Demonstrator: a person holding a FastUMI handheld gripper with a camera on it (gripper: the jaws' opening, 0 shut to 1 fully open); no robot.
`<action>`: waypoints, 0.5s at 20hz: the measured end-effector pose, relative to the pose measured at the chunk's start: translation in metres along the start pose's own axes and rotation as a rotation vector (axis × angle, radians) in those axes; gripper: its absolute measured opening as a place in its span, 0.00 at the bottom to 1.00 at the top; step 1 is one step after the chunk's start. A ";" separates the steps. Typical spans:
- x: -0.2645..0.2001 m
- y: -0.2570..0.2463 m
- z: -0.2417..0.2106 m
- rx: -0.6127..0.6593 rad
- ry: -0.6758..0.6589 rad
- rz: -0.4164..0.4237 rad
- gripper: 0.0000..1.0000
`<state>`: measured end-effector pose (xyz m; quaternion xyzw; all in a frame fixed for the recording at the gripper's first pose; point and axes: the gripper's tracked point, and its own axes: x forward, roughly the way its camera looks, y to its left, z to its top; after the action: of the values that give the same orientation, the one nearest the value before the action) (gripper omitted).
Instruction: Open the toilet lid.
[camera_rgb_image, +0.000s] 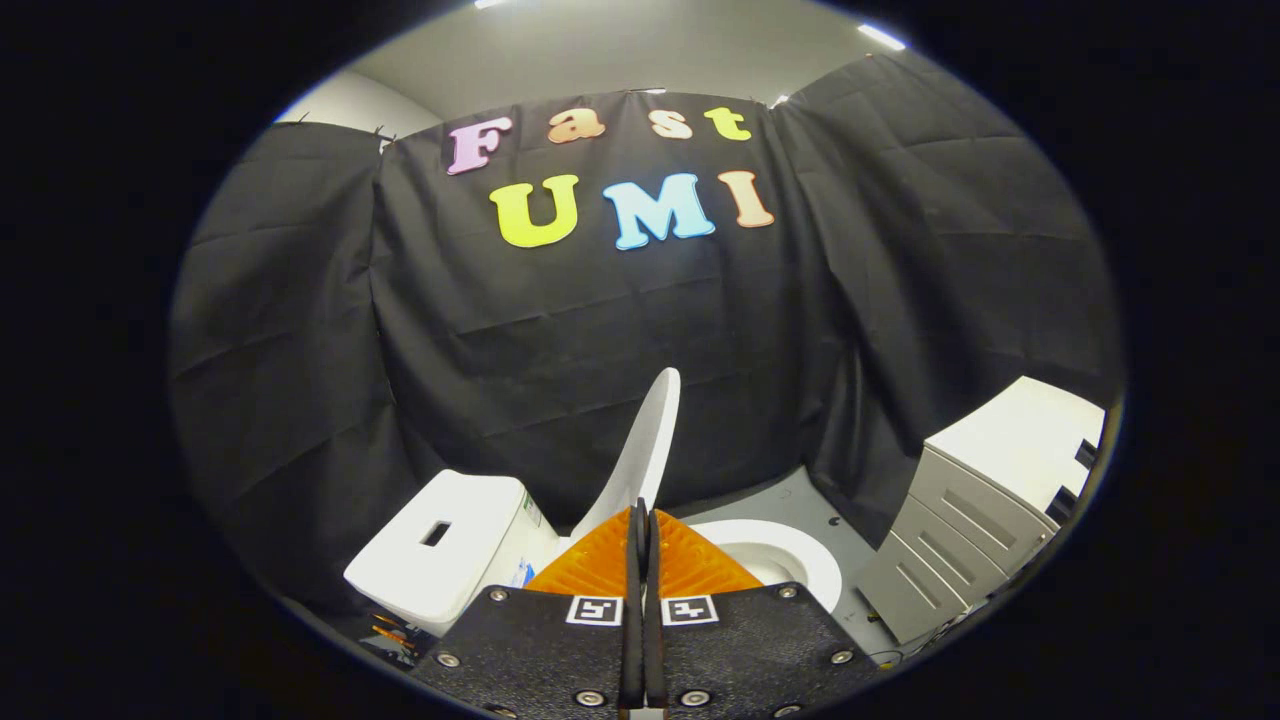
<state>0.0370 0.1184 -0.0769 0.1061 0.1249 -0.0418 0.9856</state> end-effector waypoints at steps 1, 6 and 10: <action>0.000 0.007 0.003 -0.015 -0.005 0.003 0.00; -0.001 0.048 0.014 -0.065 -0.020 0.020 0.00; -0.003 0.080 0.020 -0.094 -0.028 0.050 0.00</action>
<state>0.0479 0.1925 -0.0414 0.0623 0.1103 -0.0130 0.9919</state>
